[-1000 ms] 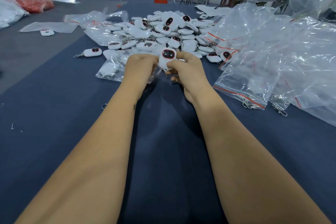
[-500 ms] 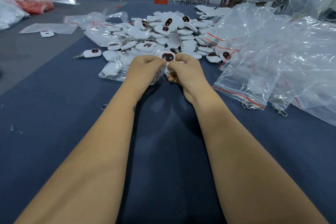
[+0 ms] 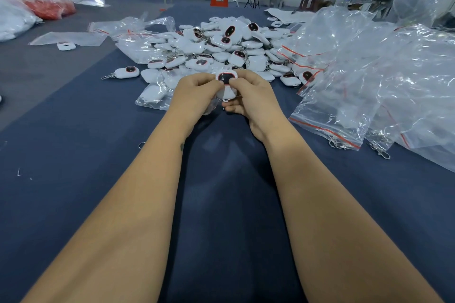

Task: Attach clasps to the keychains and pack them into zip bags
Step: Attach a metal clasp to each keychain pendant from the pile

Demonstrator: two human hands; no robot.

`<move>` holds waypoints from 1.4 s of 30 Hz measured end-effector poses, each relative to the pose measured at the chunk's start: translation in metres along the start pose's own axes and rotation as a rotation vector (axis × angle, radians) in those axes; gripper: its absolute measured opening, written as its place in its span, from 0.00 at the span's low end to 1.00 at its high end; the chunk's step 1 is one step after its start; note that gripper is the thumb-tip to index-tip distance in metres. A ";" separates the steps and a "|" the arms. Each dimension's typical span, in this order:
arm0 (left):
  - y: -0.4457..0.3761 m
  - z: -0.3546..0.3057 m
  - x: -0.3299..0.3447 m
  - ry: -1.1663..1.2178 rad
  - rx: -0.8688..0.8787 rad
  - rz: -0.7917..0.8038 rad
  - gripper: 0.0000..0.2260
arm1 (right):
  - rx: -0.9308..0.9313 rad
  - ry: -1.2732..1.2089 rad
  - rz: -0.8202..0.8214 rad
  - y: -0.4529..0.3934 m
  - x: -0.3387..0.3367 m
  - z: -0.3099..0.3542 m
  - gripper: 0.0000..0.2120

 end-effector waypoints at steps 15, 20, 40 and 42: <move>-0.001 -0.001 0.000 -0.018 -0.002 -0.003 0.18 | -0.025 0.015 0.000 0.004 0.003 0.004 0.06; 0.000 0.000 -0.001 -0.034 -0.005 -0.032 0.13 | -0.004 0.027 0.022 0.006 0.003 0.005 0.07; -0.006 0.009 -0.004 -0.221 -0.032 -0.142 0.15 | -0.092 -0.570 -0.019 0.004 -0.007 0.013 0.04; -0.006 0.009 -0.006 -0.230 -0.029 -0.160 0.10 | -0.097 -0.397 -0.055 0.004 -0.005 0.011 0.05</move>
Point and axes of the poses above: each hand's wrist, its own y-axis away from the middle knuckle, its own x-axis out of the palm, z = x × y, the point moved 5 cm from there along -y, towards the middle knuckle, and after that the axes turned 6 degrees about -y, right-handed, at the moved point
